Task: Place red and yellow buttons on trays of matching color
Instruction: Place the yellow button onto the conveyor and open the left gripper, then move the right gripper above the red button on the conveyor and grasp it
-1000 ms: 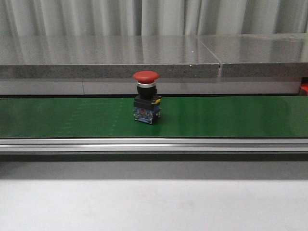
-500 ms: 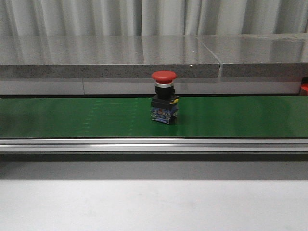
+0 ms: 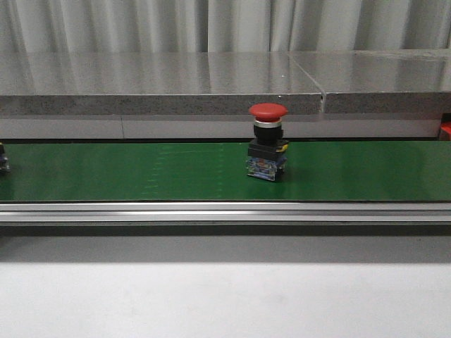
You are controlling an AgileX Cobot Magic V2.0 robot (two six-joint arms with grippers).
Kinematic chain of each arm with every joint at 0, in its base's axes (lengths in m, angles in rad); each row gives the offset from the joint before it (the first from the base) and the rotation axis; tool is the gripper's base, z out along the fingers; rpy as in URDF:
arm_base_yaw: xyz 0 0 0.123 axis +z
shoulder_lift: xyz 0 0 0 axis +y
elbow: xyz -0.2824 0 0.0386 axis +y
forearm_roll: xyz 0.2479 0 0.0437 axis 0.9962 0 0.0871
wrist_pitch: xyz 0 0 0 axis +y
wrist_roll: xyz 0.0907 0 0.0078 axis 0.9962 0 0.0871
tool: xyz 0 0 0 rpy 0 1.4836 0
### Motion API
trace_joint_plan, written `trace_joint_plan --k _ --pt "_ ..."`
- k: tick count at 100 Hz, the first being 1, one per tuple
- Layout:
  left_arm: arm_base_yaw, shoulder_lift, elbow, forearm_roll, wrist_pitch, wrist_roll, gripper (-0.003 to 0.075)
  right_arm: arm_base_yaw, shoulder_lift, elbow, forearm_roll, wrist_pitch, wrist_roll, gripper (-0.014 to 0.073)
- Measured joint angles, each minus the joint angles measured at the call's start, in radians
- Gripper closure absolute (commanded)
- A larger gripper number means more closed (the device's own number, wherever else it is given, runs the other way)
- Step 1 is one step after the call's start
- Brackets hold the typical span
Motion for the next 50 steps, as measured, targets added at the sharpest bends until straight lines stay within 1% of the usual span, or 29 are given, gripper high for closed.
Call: trace_joint_plan --k 7,12,17,24,30,31,38,43,45,50 --pt "0.0 -0.091 0.055 0.0 0.0 0.0 0.0032 0.0 0.0 0.0 0.0 0.0 0.0 0.0662" --pt "-0.001 -0.154 0.091 0.0 0.0 0.0 0.0048 0.0 0.0 0.0 0.0 0.0 0.0 0.0662" --pt "-0.001 -0.213 0.129 0.0 0.0 0.0 0.0074 0.0 0.0 0.0 0.0 0.0 0.0 0.0662" --pt "-0.001 -0.289 0.168 0.0 0.005 0.0 0.0131 0.0 0.0 0.0 0.0 0.0 0.0 0.0662" --pt "-0.001 -0.343 0.195 0.0 0.019 0.0 0.0203 0.0 0.0 0.0 0.0 0.0 0.0 0.0662" --pt "-0.001 -0.355 0.201 0.0 0.024 0.0 0.0203 0.0 0.0 0.0 0.0 0.0 0.0 0.0662" --pt "-0.001 -0.407 0.226 0.0 0.049 0.0 0.0295 0.0 0.0 0.0 0.0 0.0 0.0 0.0662" --pt "-0.001 -0.434 0.24 0.0 0.069 0.002 0.038 0.0 0.0 0.0 0.0 0.0 0.0 0.0662" --pt "-0.001 -0.444 0.245 0.0 0.077 0.002 0.0403 0.0 0.0 0.0 0.0 0.0 0.0 0.0662" --pt "-0.001 -0.458 0.257 0.0 0.089 0.002 0.0498 0.0 0.0 0.0 0.0 0.0 0.0 0.0662"
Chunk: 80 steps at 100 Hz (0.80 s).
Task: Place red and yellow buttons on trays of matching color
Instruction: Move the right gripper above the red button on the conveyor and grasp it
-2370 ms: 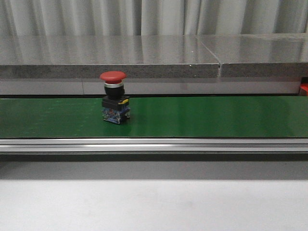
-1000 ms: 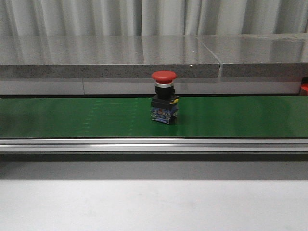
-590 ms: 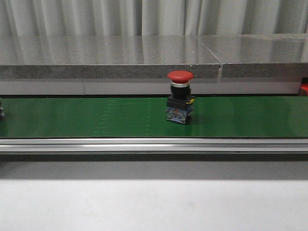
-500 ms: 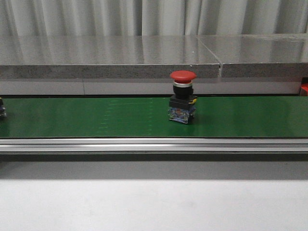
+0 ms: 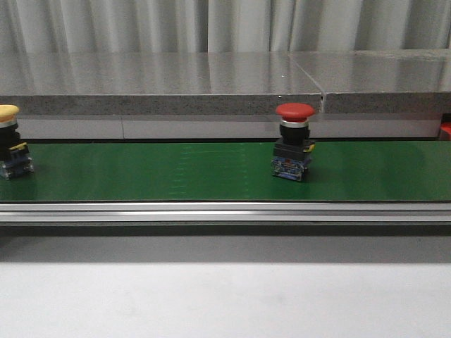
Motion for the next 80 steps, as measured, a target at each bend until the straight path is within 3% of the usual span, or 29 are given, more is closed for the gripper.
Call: trace_joint_plan --k 14,50,60,72,80 --pt "0.0 -0.013 0.023 0.0 0.011 0.0 0.0741 0.0 0.0 0.0 0.0 0.0 0.0 0.0662" --pt "0.0 -0.013 0.027 0.0 0.011 0.0 0.0739 0.0 0.0 0.0 0.0 -0.012 0.0 0.0627" --pt "0.0 -0.013 0.027 0.0 0.011 0.0 0.0739 0.0 0.0 0.0 0.0 0.005 0.0 0.0472" --pt "0.0 -0.013 0.027 0.0 0.011 0.0 0.0739 0.0 0.0 0.0 0.005 0.037 0.0 0.0099" --pt "0.0 -0.013 0.027 0.0 0.012 0.0 0.0739 0.0 0.0 0.0 0.016 0.051 0.0 -0.0077"
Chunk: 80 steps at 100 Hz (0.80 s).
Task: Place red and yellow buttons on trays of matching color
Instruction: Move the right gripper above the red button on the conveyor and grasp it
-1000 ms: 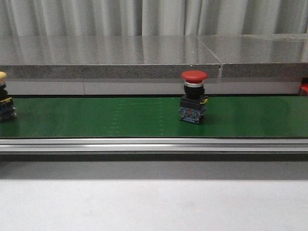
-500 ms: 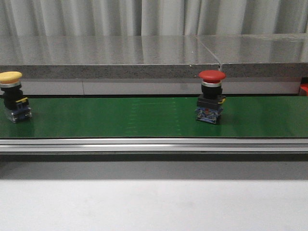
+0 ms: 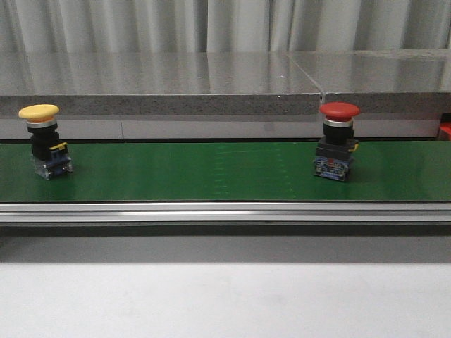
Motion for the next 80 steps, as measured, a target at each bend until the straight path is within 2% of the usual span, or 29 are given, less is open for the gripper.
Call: trace_joint_plan --k 9,32,80 --pt "0.0 0.0 0.0 0.0 0.0 0.0 0.0739 0.0 0.0 0.0 0.006 0.002 0.0 -0.0039" --pt "0.0 0.0 0.0 0.0 0.0 0.0 0.0739 0.002 0.035 0.0 0.016 0.002 0.0 -0.004" --pt "0.0 0.0 0.0 0.0 0.0 0.0 0.0739 0.118 0.482 -0.139 0.033 0.038 -0.026 -0.004"
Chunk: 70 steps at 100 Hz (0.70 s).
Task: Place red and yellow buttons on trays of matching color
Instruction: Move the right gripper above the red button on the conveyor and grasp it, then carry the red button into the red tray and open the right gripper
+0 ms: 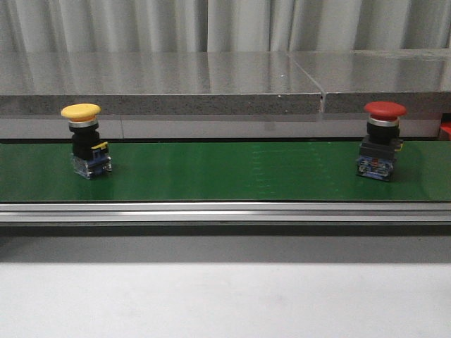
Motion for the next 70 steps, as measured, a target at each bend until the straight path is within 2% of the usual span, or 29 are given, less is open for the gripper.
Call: trace_joint_plan --k 25,61,70 --pt "0.0 0.0 0.0 0.0 0.002 0.0 0.0739 0.038 0.222 -0.094 0.001 -0.015 -0.011 -0.004" --pt "0.0 0.0 0.0 0.0 0.002 0.0 0.0739 0.038 0.421 -0.225 0.002 -0.045 -0.012 -0.004" --pt "0.0 0.0 0.0 0.0 0.002 0.0 0.0739 0.038 0.465 -0.244 0.002 -0.05 -0.012 0.0001"
